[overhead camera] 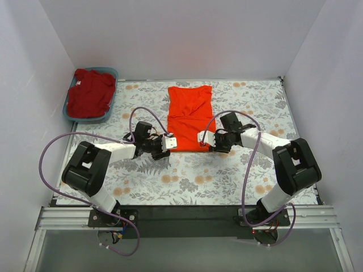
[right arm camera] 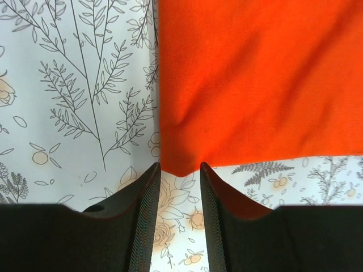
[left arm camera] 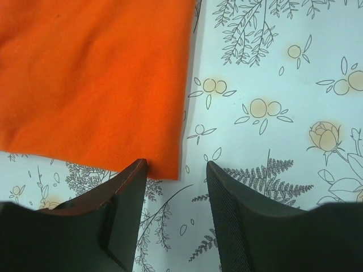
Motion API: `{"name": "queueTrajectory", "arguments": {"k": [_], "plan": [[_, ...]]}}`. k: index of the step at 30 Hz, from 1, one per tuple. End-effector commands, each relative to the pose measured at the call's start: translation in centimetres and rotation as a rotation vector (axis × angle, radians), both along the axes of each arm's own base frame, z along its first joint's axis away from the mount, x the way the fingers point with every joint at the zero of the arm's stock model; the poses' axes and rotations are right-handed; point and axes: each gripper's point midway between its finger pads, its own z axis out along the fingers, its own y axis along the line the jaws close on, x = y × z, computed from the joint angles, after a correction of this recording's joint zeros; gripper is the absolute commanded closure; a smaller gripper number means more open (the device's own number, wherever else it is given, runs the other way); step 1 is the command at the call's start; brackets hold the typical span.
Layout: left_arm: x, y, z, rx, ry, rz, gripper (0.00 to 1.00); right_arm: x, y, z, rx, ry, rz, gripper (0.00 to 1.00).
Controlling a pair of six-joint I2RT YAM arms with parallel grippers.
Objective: Fold and stack the t-shirts
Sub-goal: Fold the tshirt
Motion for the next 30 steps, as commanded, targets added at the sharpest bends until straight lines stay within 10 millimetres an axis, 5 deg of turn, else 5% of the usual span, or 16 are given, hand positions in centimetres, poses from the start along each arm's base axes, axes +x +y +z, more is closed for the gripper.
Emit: {"name": "queueTrajectory", "arguments": {"k": [1, 6, 20, 25, 27, 30], "plan": [[-0.5, -0.7, 1.8, -0.024, -0.065, -0.062, 0.55, -0.4, 0.7, 2.4, 0.054, -0.031, 0.043, 0.59], [0.5, -1.0, 1.6, -0.019, -0.062, -0.045, 0.56, -0.5, 2.0, 2.5, 0.056, -0.013, 0.044, 0.59], [1.2, -0.9, -0.3, 0.014, -0.043, -0.04, 0.57, -1.1, 1.1, -2.3, -0.011, 0.052, 0.042, 0.64], [1.3, -0.6, -1.1, 0.038, -0.044, -0.036, 0.73, -1.5, 0.6, -2.7, -0.032, 0.057, 0.036, 0.83], [1.9, -0.9, -0.6, 0.031, -0.05, -0.026, 0.78, -1.2, 0.7, -2.4, -0.032, 0.049, 0.02, 0.98], [2.9, -1.1, -0.5, 0.03, -0.016, 0.026, 0.9, -0.3, 0.8, -1.5, -0.025, 0.037, -0.017, 0.99]]}}
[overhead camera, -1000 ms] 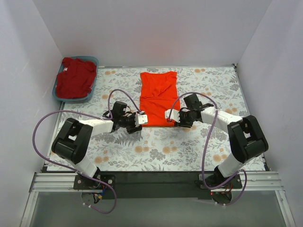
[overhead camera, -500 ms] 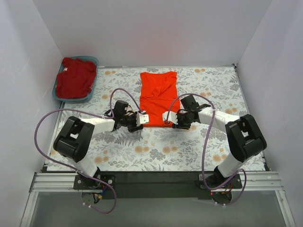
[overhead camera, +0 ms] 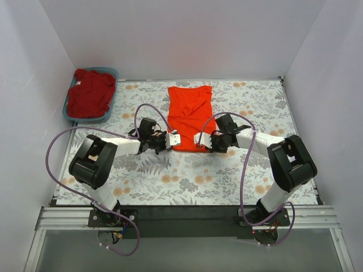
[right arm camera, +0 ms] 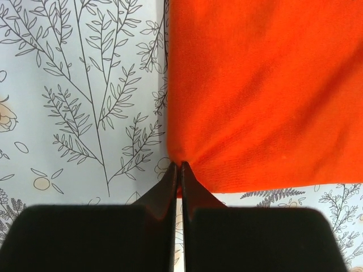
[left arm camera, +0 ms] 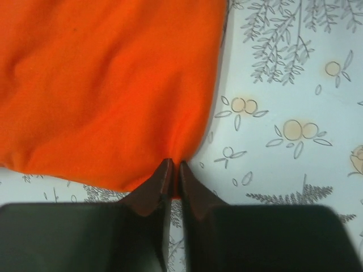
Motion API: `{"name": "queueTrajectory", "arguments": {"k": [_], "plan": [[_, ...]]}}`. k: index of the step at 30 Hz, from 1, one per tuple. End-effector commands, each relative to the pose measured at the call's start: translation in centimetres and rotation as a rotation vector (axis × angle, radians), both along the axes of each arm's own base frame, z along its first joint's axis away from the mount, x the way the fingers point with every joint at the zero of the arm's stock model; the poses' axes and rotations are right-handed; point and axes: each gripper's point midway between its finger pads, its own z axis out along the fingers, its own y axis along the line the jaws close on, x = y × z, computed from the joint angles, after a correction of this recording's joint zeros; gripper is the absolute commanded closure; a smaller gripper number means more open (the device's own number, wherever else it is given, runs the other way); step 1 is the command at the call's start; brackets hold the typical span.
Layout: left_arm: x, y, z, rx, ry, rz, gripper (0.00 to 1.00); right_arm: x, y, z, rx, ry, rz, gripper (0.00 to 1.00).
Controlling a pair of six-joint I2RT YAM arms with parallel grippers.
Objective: Fold and stack the t-shirts
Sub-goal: Fold the tshirt
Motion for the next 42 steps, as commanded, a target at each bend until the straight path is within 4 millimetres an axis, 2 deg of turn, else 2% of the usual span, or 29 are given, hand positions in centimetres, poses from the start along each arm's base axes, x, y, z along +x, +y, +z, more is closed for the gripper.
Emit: {"name": "queueTrajectory", "arguments": {"k": [1, 3, 4, 7, 9, 12, 15, 17, 18, 19, 20, 21, 22, 24, 25, 26, 27, 28, 30, 31, 32, 34, 35, 36, 37, 39, 40, 41, 42], "plan": [[1.8, -0.2, 0.5, 0.021, 0.012, 0.053, 0.98, 0.5, -0.3, 0.4, -0.013, 0.011, -0.053, 0.99], [2.4, -0.5, 1.7, 0.0, 0.001, 0.064, 1.0, 0.8, -0.2, 1.4, -0.003, 0.002, -0.062, 0.99], [3.0, -0.8, 2.8, -0.017, -0.022, 0.061, 1.0, 1.4, 0.1, 2.7, 0.015, -0.022, -0.063, 0.99], [2.9, -1.0, 5.0, -0.033, -0.029, 0.048, 1.0, 2.3, 0.3, 5.5, 0.055, -0.055, -0.078, 0.99], [3.4, -1.4, 7.0, -0.052, -0.059, 0.042, 1.0, 2.4, 0.1, 6.6, 0.065, -0.057, -0.087, 0.99], [3.4, -1.4, 8.7, -0.058, -0.068, 0.037, 1.0, 3.0, 0.2, 8.7, 0.088, -0.086, -0.094, 0.99], [3.2, -1.4, 10.1, -0.073, -0.078, 0.032, 1.0, 2.5, 0.0, 10.1, 0.098, -0.082, -0.095, 0.99], [2.1, -1.3, 11.2, -0.079, -0.077, 0.008, 1.0, 1.3, -0.2, 10.9, 0.111, -0.07, -0.087, 0.99], [0.8, -1.1, 10.9, -0.072, -0.046, -0.02, 1.0, 0.6, -0.3, 10.9, 0.113, -0.06, -0.076, 0.99], [0.2, -1.1, 12.2, -0.084, -0.07, -0.034, 1.0, 0.0, -0.4, 11.6, 0.12, -0.074, -0.07, 0.99], [-0.5, -0.9, 12.5, -0.085, -0.07, -0.05, 1.0, -1.1, -0.5, 11.5, 0.11, -0.06, -0.061, 0.99], [-2.2, -0.6, 11.9, -0.068, -0.031, -0.068, 1.0, -2.2, -0.7, 11.1, 0.102, -0.046, -0.05, 0.99], [-3.3, -0.5, 13.0, -0.08, -0.043, -0.087, 1.0, -3.1, -1.0, 11.9, 0.107, -0.063, -0.034, 0.99], [-5.9, -0.2, 12.8, -0.05, -0.026, -0.136, 1.0, -5.9, -1.1, 11.5, 0.09, -0.02, -0.001, 0.99], [-7.0, -0.1, 12.8, -0.052, -0.009, -0.148, 1.0, -6.9, -1.1, 12.4, 0.105, -0.032, 0.009, 0.99], [-7.9, 0.2, 14.3, -0.073, -0.017, -0.151, 1.0, -8.2, -0.6, 12.7, 0.108, -0.023, 0.039, 0.99], [-9.3, 0.6, 14.1, -0.063, 0.038, -0.157, 1.0, -9.4, -0.7, 12.9, 0.103, -0.004, 0.045, 0.99], [-9.7, 0.7, 15.1, -0.074, 0.043, -0.157, 1.0, -9.8, -0.4, 14.3, 0.137, -0.012, 0.023, 0.99], [-10.4, 0.9, 16.1, -0.085, 0.09, -0.125, 1.0, -10.2, -0.3, 15.1, 0.146, 0.004, 0.018, 0.99], [-10.1, 0.9, 16.4, -0.082, 0.097, -0.106, 1.0, -9.8, -0.4, 15.1, 0.133, 0.001, 0.011, 0.99], [-9.1, 0.8, 17.6, -0.088, 0.076, -0.078, 1.0, -8.9, -0.4, 15.8, 0.135, -0.023, 0.006, 0.99], [-7.0, 1.1, 17.7, -0.095, 0.094, -0.033, 1.0, -7.5, -0.2, 15.7, 0.132, -0.013, 0.005, 0.99], [-5.6, 0.9, 18.6, -0.106, 0.073, -0.023, 1.0, -6.3, -0.1, 16.5, 0.141, -0.031, -0.006, 0.99], [-3.6, 1.2, 17.8, -0.096, 0.073, 0.008, 1.0, -5.7, 0.1, 16.6, 0.141, -0.033, 0.005, 0.99], [-2.3, 1.2, 17.6, -0.097, 0.066, 0.023, 1.0, -4.8, 0.3, 15.6, 0.123, -0.004, 0.005, 0.99], [0.5, 1.3, 18.2, -0.112, 0.029, 0.044, 1.0, -3.0, 0.8, 15.8, 0.116, -0.024, 0.026, 0.99], [1.8, 1.3, 16.4, -0.098, 0.065, 0.054, 1.0, -1.9, 1.2, 14.4, 0.101, 0.006, 0.031, 0.99], [2.8, 1.3, 15.9, -0.099, 0.067, 0.061, 1.0, -0.9, 1.0, 13.8, 0.095, 0.013, 0.021, 0.99], [4.7, 1.3, 16.0, -0.107, 0.037, 0.08, 1.0, 0.6, 1.4, 12.8, 0.089, 0.029, 0.021, 0.99]]}}
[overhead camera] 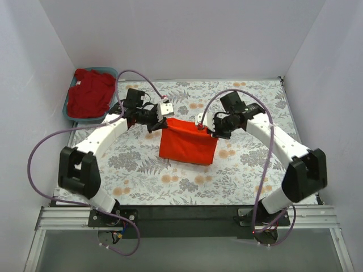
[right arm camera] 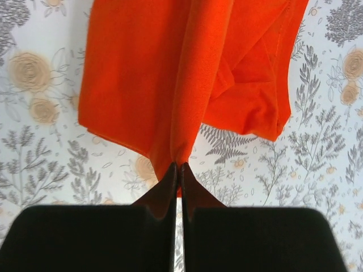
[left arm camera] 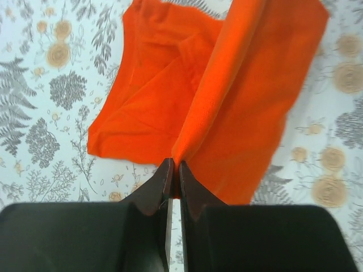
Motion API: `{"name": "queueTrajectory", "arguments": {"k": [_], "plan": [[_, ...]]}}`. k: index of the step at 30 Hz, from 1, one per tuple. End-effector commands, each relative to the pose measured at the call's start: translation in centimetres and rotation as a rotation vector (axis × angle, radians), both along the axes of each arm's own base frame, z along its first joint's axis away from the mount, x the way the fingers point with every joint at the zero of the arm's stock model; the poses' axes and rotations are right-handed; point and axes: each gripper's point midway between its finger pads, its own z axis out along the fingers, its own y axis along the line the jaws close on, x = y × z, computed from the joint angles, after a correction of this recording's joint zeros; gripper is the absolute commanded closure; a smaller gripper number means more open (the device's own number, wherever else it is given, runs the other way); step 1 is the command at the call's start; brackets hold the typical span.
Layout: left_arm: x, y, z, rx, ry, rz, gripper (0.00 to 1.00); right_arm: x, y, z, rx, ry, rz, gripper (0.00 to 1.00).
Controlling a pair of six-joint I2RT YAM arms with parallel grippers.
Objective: Fold and stack the t-shirts
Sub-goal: Fold the tshirt
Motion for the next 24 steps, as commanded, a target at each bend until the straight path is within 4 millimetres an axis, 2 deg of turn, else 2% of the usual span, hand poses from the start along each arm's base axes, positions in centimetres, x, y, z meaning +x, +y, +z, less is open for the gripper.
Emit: {"name": "queueTrajectory", "arguments": {"k": [1, 2, 3, 4, 6, 7, 8, 9, 11, 12, 15, 17, 19, 20, 21, 22, 23, 24], "plan": [[4.7, 0.1, -1.6, -0.012, -0.014, 0.045, 1.0, 3.8, 0.9, -1.4, 0.002, 0.006, 0.028, 0.99], [5.7, 0.0, -2.3, -0.013, -0.008, 0.052, 1.0, 5.1, 0.6, -2.0, -0.001, 0.007, 0.012, 0.99], [7.3, -0.1, -2.1, -0.021, -0.039, 0.063, 1.0, 6.8, 0.9, -2.7, -0.005, 0.012, 0.005, 0.99], [8.3, -0.1, -4.0, -0.007, -0.011, 0.076, 1.0, 7.9, 0.7, -3.1, -0.004, 0.015, -0.008, 0.99], [10.0, -0.3, -4.9, -0.01, -0.022, 0.089, 1.0, 9.9, 1.1, -4.6, -0.011, 0.029, -0.015, 0.99], [10.9, -0.3, -5.2, -0.01, -0.025, 0.101, 1.0, 10.6, 1.2, -5.2, -0.015, 0.032, -0.016, 0.99], [11.5, -0.4, -6.9, -0.002, 0.0, 0.11, 1.0, 11.1, 1.2, -5.7, -0.02, 0.033, -0.019, 0.99], [12.1, -0.5, -7.4, 0.001, -0.004, 0.114, 1.0, 11.6, 1.4, -6.2, -0.021, 0.033, -0.02, 0.99], [12.9, -0.5, -9.3, 0.013, 0.019, 0.13, 1.0, 12.4, 1.6, -7.7, -0.027, 0.056, -0.03, 0.99], [12.9, -0.5, -9.6, 0.015, 0.022, 0.129, 1.0, 12.6, 1.6, -8.7, -0.038, 0.074, -0.033, 0.99], [12.0, -0.6, -10.6, 0.015, 0.055, 0.114, 1.0, 11.9, 1.6, -10.0, -0.044, 0.113, -0.036, 0.99], [10.4, -0.5, -11.7, 0.026, 0.089, 0.105, 1.0, 11.0, 1.5, -10.9, -0.045, 0.146, -0.043, 0.99], [8.8, -0.7, -11.2, 0.026, 0.091, 0.084, 1.0, 10.2, 1.5, -10.9, -0.038, 0.16, -0.049, 0.99], [7.0, -0.7, -12.3, 0.039, 0.126, 0.072, 1.0, 9.1, 1.2, -11.5, -0.047, 0.188, -0.051, 0.99], [6.1, -0.7, -12.2, 0.035, 0.137, 0.062, 1.0, 8.3, 1.2, -11.0, -0.033, 0.196, -0.057, 0.99], [5.4, -0.8, -11.2, 0.026, 0.124, 0.053, 1.0, 7.4, 1.3, -11.0, -0.033, 0.206, -0.052, 0.99], [3.4, -0.5, -12.2, 0.037, 0.164, 0.043, 1.0, 5.7, 0.8, -11.8, -0.044, 0.244, -0.052, 0.99], [2.4, -0.7, -12.0, 0.032, 0.173, 0.027, 1.0, 5.0, 0.9, -10.8, -0.028, 0.234, -0.048, 0.99]]}}
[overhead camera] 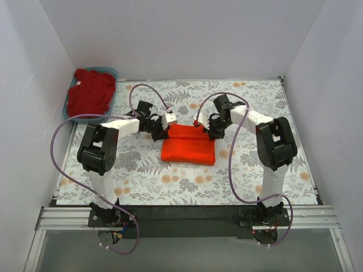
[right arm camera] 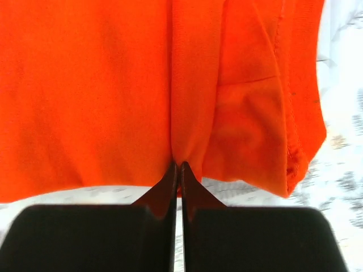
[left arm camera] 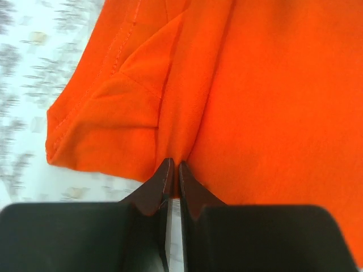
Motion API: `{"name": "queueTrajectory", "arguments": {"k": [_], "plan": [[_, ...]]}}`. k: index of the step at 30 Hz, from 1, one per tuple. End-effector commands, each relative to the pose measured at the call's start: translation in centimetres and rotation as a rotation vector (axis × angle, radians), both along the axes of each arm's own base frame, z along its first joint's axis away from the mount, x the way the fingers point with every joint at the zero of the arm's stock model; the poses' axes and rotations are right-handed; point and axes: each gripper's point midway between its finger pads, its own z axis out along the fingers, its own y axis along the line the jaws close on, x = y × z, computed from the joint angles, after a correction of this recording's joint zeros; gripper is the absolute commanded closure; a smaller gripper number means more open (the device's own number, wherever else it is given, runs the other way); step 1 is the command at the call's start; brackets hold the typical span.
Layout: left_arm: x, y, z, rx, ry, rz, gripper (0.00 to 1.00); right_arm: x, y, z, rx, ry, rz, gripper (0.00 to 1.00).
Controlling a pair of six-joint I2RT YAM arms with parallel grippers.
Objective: Fold and stack the t-shirts
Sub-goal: Fold the tshirt
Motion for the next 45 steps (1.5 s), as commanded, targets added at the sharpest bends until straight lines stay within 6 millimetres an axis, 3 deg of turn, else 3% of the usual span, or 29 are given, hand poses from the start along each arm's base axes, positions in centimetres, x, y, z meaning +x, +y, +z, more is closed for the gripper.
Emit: {"name": "queueTrajectory", "arguments": {"k": [1, 3, 4, 7, 10, 12, 13, 17, 22, 25, 30, 32, 36, 37, 38, 40, 43, 45], "plan": [[-3.7, -0.8, 3.3, -0.046, -0.023, -0.064, 1.0, -4.1, 0.5, 2.3, 0.042, 0.04, 0.006, 0.99], [-5.2, -0.6, 3.2, -0.051, -0.001, -0.07, 1.0, -5.5, 0.4, 3.0, 0.062, 0.054, -0.008, 0.99], [-5.2, -0.6, 4.1, -0.06, -0.016, -0.065, 1.0, -5.7, 0.4, 3.3, 0.067, 0.057, -0.013, 0.99], [-4.9, -0.7, 5.6, -0.071, -0.026, -0.052, 1.0, -5.0, 0.6, 5.0, 0.083, 0.02, -0.03, 0.99], [-3.3, -1.1, 7.6, -0.086, -0.06, -0.026, 1.0, -3.5, 1.2, 6.8, 0.103, -0.036, -0.028, 0.99], [-2.1, -1.1, 7.6, -0.087, -0.053, -0.007, 1.0, -2.6, 1.3, 6.7, 0.094, -0.046, -0.03, 0.99], [-0.9, -1.4, 8.6, -0.097, -0.079, -0.002, 1.0, -1.7, 1.4, 7.1, 0.097, -0.066, -0.032, 0.99], [1.9, -0.9, 7.9, -0.086, -0.087, 0.027, 1.0, 0.6, 1.2, 5.7, 0.073, -0.065, -0.039, 0.99], [3.3, -0.6, 3.8, -0.036, -0.045, 0.039, 1.0, 1.6, 1.2, 2.9, 0.042, -0.032, -0.028, 0.99], [4.3, -0.4, 2.4, -0.018, -0.051, 0.067, 1.0, 2.2, 0.7, 1.1, 0.004, -0.014, -0.039, 0.99], [5.5, -0.2, 2.3, -0.022, -0.062, 0.107, 0.98, 2.5, -0.6, 0.4, -0.011, -0.005, -0.061, 0.99], [5.8, -0.2, 3.1, -0.029, -0.078, 0.122, 0.87, 3.0, -0.6, 1.1, -0.007, -0.02, -0.081, 0.99], [6.9, -0.1, 5.6, -0.084, -0.082, 0.178, 0.87, 4.9, -0.1, 4.3, 0.051, -0.061, -0.145, 0.99], [7.3, -0.1, 6.4, -0.099, -0.089, 0.188, 0.87, 5.7, 0.2, 5.7, 0.076, -0.082, -0.163, 0.95], [7.9, 0.0, 6.9, -0.109, -0.101, 0.209, 0.8, 5.9, 0.5, 6.2, 0.094, -0.068, -0.194, 0.86], [8.5, 0.0, 7.5, -0.125, -0.085, 0.263, 0.71, 6.5, 0.5, 6.9, 0.108, -0.067, -0.234, 0.61], [10.0, 0.8, 8.8, -0.143, -0.092, 0.359, 0.49, 6.5, -0.2, 6.5, 0.101, -0.028, -0.304, 0.57], [10.5, 1.5, 9.5, -0.156, -0.094, 0.397, 0.45, 6.5, -0.8, 6.5, 0.105, 0.011, -0.378, 0.57]]}}
